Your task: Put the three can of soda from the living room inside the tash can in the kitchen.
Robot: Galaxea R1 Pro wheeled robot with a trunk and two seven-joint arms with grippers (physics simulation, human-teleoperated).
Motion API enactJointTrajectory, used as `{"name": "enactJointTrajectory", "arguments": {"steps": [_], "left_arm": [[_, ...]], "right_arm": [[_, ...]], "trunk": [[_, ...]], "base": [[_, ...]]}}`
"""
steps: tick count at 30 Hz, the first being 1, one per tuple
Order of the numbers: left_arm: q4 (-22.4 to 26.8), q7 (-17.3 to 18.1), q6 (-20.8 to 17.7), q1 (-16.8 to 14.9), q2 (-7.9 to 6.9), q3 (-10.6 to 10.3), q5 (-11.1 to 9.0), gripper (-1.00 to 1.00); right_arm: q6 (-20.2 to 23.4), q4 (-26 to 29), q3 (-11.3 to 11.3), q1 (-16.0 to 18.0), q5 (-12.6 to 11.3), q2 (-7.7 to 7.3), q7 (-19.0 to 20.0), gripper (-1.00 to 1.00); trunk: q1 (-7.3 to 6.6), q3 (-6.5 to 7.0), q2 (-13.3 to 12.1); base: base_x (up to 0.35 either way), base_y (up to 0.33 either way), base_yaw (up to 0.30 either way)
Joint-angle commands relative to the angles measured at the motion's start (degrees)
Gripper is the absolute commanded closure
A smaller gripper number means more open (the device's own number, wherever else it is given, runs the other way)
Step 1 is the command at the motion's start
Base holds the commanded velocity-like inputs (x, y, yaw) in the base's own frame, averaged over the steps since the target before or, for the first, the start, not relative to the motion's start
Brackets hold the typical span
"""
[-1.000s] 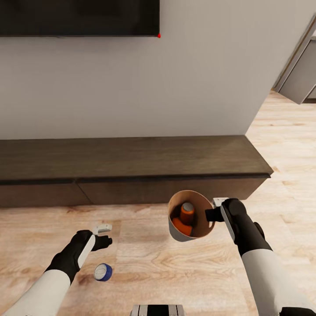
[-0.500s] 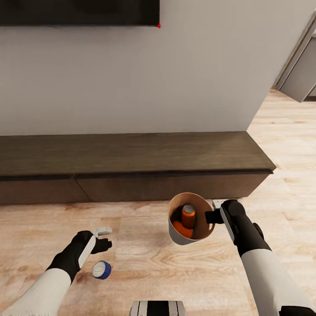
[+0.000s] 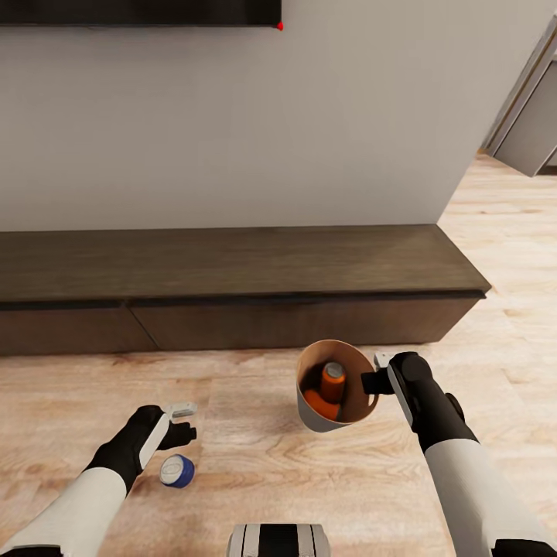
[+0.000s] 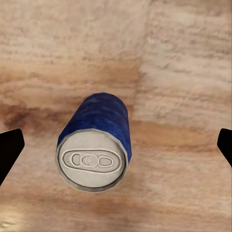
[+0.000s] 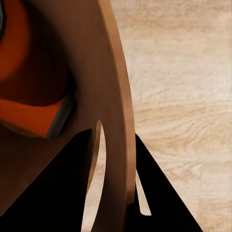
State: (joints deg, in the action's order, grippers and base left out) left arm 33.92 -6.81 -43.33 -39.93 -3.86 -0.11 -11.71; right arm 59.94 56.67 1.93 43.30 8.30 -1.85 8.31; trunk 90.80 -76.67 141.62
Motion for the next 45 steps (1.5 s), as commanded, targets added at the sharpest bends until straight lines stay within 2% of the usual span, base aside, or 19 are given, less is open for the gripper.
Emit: {"name": "enactJointTrajectory", "arguments": {"steps": [1, 4, 26, 35, 45], "left_arm": [[0.0, 0.0, 0.0, 0.0, 0.0, 0.0, 0.0, -1.0], [0.0, 0.2, 0.0, -0.2, 0.0, 0.1, 0.0, -1.0], [-1.0, -0.3, -0.2, -1.2, -0.01, 0.2, 0.1, -1.0], [-1.1, -0.2, -0.2, -1.2, 0.0, 0.2, 0.1, -1.0], [-1.1, -0.3, -0.2, -1.2, 0.0, 0.2, 0.1, -1.0]], "right_arm": [[0.1, 0.0, 0.0, 0.0, -1.4, 0.03, 0.3, 1.0], [0.1, 0.0, 0.0, 0.0, -1.4, 0.06, 0.3, 1.0], [0.1, 0.0, 0.0, 0.0, -1.4, 0.01, 0.2, 1.0], [0.1, 0.0, 0.0, 0.0, -1.4, 0.0, 0.2, 1.0], [0.1, 0.0, 0.0, 0.0, -1.4, 0.03, 0.1, 1.0]], "trunk": [[0.22, -0.18, 0.4], [0.88, -0.72, 1.6], [1.44, -5.59, 1.9], [1.44, -5.59, 1.9], [1.7, -7.81, 2.1]], "base": [[0.0, 0.0, 0.0], [0.0, 0.0, 0.0], [0.0, 0.0, 0.0], [0.0, 0.0, 0.0], [0.0, 0.0, 0.0]]}}
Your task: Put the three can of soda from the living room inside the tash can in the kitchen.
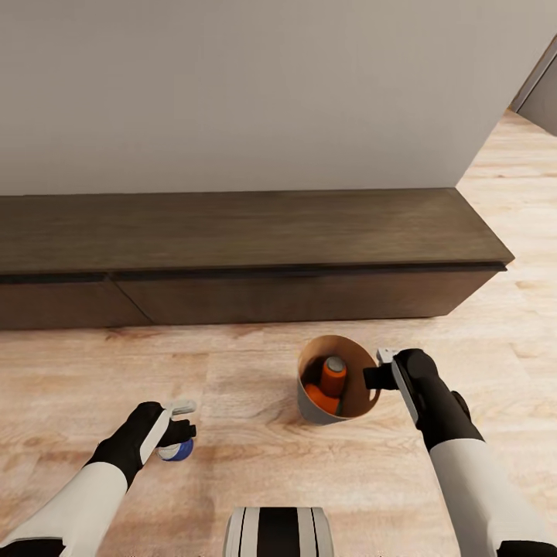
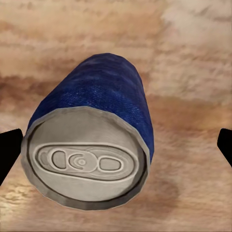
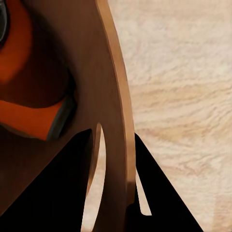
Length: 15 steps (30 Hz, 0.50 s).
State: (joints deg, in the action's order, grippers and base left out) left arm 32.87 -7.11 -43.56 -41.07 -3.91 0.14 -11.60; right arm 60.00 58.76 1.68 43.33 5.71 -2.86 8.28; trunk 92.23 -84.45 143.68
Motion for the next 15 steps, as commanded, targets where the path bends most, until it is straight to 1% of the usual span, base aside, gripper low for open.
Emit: {"name": "enactJointTrajectory", "arguments": {"steps": [1, 11, 12, 15], "left_arm": [[-0.1, 0.0, 0.1, -0.1, 0.04, 0.0, 0.0, -1.0], [0.0, 0.2, 0.1, -0.1, 0.04, 0.0, -0.1, -1.0], [0.0, 0.2, 0.1, -0.1, 0.04, 0.0, -0.1, 1.0], [0.0, 0.2, 0.1, -0.1, 0.04, 0.0, -0.2, 1.0]], "right_arm": [[0.0, -2.1, 0.2, 0.0, 1.2, 1.03, 0.2, 1.0], [0.0, -2.7, 0.0, 0.0, 1.2, 1.1, 0.0, 1.0], [0.0, -2.8, 0.0, 0.0, 1.2, 1.1, 0.0, 1.0], [0.0, -3.1, -0.1, 0.0, 1.2, 1.09, -0.1, 1.0]], "trunk": [[0.27, -0.02, 0.0], [0.27, -0.02, 0.0], [0.27, -0.02, 0.0], [0.27, -0.02, 0.0]], "base": [[0.0, 0.0, 0.0], [0.0, 0.0, 0.0], [0.0, 0.0, 0.0], [0.0, 0.0, 0.0]]}}
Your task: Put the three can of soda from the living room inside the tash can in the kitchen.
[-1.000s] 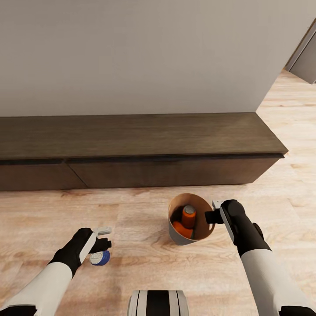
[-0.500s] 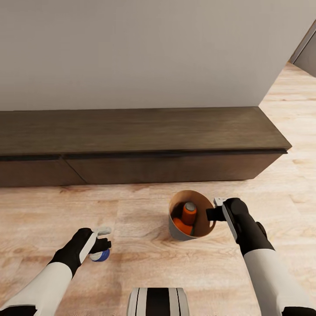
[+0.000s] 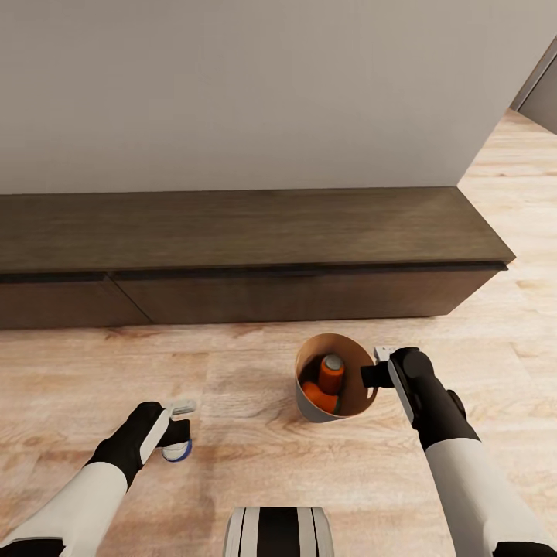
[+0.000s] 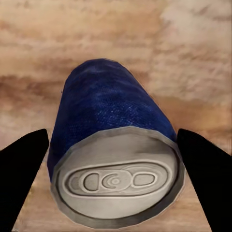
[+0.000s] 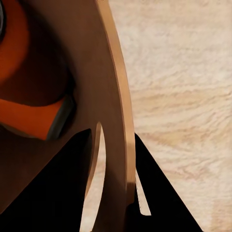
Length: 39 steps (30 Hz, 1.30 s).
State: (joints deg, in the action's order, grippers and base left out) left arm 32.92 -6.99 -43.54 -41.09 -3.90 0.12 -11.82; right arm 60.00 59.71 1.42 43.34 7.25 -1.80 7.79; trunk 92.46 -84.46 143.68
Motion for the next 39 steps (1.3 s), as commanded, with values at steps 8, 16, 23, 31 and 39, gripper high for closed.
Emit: {"name": "enactJointTrajectory", "arguments": {"steps": [8, 16, 23, 31, 39], "left_arm": [[0.0, 0.4, 0.0, 0.0, 0.03, 0.0, 0.0, 1.0], [0.0, 0.5, 0.0, 0.0, 0.03, 0.0, 0.0, 1.0], [0.0, 0.3, -0.6, 0.0, 0.08, 0.0, 0.1, 1.0], [0.0, 0.4, -2.5, -0.1, 0.11, 0.0, 0.0, 1.0], [0.1, 0.5, -2.6, -0.1, 0.12, 0.0, 0.0, 1.0]], "right_arm": [[0.0, -4.2, 0.1, 0.0, -0.3, 0.03, 0.3, 1.0], [0.0, -4.2, 0.0, 0.0, -0.3, 0.04, 0.2, 1.0], [0.0, -4.2, 0.1, 0.0, -0.3, 0.04, 0.2, 1.0], [0.0, -4.2, 0.0, 0.0, -0.3, 0.04, 0.2, 1.0], [0.0, -4.2, 0.0, 0.0, -0.3, 0.04, 0.2, 1.0]], "trunk": [[0.04, -0.01, 0.0], [0.04, -0.01, 0.0], [-0.06, 0.88, -0.1], [-0.27, 2.65, -0.2], [-0.48, 4.42, -0.3]], "base": [[0.0, 0.0, 0.0], [0.0, 0.0, 0.0], [0.0, 0.0, 0.0], [0.0, 0.0, 0.0], [0.0, 0.0, 0.0]]}}
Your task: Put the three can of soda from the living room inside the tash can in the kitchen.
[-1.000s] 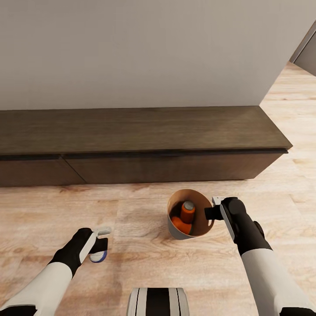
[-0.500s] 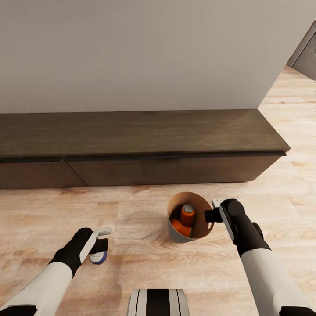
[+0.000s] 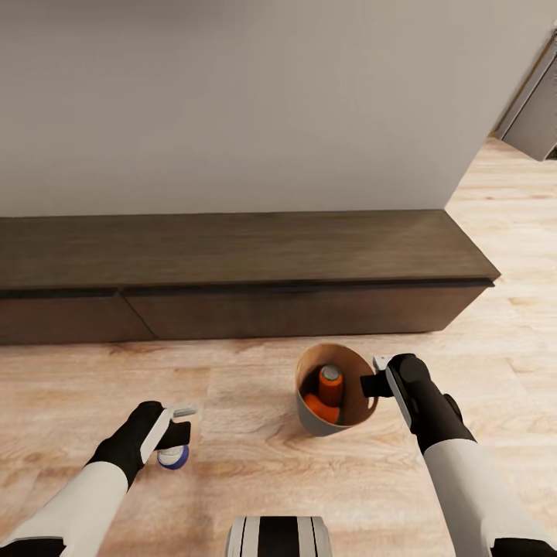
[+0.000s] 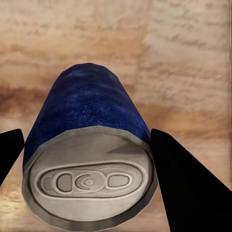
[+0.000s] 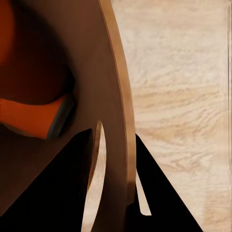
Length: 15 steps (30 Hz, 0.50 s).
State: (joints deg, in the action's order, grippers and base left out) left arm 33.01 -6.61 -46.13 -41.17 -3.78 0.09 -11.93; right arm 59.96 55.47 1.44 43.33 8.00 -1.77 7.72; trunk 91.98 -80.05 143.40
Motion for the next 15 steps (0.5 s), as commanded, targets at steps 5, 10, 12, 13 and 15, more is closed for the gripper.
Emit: {"name": "enactJointTrajectory", "arguments": {"steps": [5, 10, 12, 13, 15], "left_arm": [[0.0, 0.2, 0.0, 0.0, 0.0, 0.0, 0.0, 1.0], [0.0, 0.3, -0.1, 0.0, 0.02, 0.1, -0.1, 1.0], [0.0, 0.4, -0.1, 0.0, 0.05, 0.1, -0.1, 1.0], [0.0, 0.6, -0.3, -0.1, 0.1, 0.2, -0.1, 1.0], [0.0, 1.0, -1.5, -1.2, 0.12, 0.2, -0.1, 1.0]], "right_arm": [[0.0, 0.0, 0.0, 0.0, -1.1, 0.01, 0.3, 1.0], [0.0, 0.0, 0.0, 0.0, -1.1, -0.05, 0.3, 1.0], [0.0, 0.0, 0.0, 0.0, -1.1, -0.02, 0.3, 1.0], [0.0, 0.0, 0.0, 0.0, -1.1, -0.01, 0.3, 1.0], [0.0, 0.0, -0.2, 0.0, -1.1, -0.04, 0.3, 1.0]], "trunk": [[-0.13, 1.12, -0.1], [-0.26, 2.22, -0.1], [-0.31, 2.67, -0.2], [-0.53, 2.85, -0.6], [-0.97, 3.2, -1.4]], "base": [[0.0, 0.0, 0.0], [0.0, 0.0, 0.0], [0.0, 0.0, 0.0], [0.0, 0.0, 0.0], [0.0, 0.0, 0.0]]}}
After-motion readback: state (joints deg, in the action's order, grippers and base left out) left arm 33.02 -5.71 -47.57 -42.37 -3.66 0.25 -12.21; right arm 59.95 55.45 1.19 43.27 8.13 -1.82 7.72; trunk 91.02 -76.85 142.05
